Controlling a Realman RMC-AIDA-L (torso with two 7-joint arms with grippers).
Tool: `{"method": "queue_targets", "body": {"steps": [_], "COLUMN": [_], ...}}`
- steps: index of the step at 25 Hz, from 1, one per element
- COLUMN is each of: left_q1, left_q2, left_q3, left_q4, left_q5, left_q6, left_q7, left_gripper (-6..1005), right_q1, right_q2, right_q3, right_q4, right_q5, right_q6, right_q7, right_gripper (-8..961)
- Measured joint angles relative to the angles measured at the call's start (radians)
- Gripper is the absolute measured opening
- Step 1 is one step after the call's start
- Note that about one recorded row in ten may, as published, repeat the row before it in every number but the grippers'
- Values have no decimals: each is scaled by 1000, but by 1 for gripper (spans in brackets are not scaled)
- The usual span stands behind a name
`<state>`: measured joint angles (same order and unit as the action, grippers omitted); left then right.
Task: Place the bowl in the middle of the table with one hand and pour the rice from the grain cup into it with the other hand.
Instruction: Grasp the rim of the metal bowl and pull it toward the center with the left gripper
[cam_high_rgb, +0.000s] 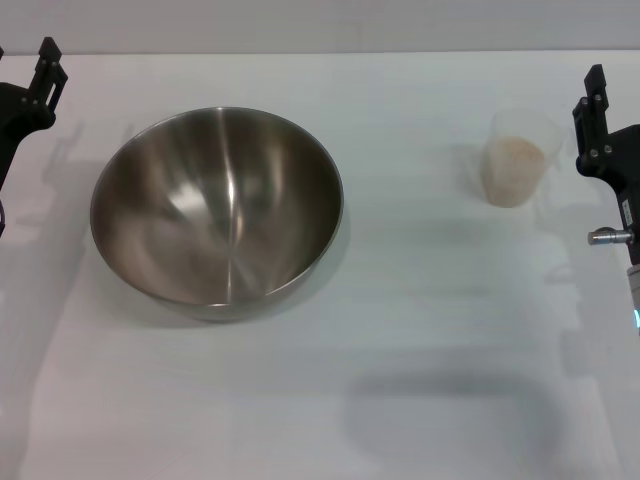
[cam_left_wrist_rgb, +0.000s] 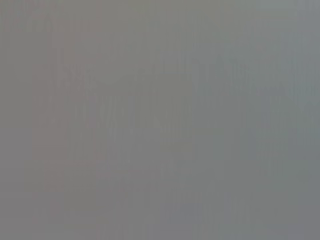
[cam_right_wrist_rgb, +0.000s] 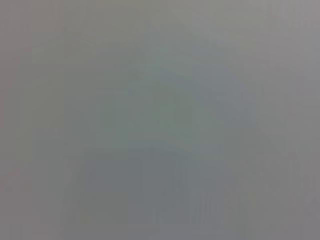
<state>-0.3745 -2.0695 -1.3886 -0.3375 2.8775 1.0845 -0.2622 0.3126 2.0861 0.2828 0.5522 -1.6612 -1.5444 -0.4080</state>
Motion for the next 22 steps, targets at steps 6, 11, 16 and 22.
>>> {"method": "queue_targets", "body": {"steps": [6,11,16,22], "left_q1": [14,30,35,37], "left_q2": [2,1,1,2], "left_q3": [-1,-13,-14,-13], "left_q4": [0,1,2,1], "left_q5": [0,0,0,1], "left_q6": [7,30,32,32], "left_q7": [-6,-1,-7,-10], "left_gripper": [653,653,652,652], "right_q1": [2,0,2,2], "right_q2": [0,0,0,0], "right_q3": [-3,-5,-5,-6], "right_q4": [3,5,6,6], "right_q5": [0,0,-3,-3], "right_q6": [0,0,0,0], "right_q7": [0,0,0,0], "right_gripper": [534,534,534,534]}}
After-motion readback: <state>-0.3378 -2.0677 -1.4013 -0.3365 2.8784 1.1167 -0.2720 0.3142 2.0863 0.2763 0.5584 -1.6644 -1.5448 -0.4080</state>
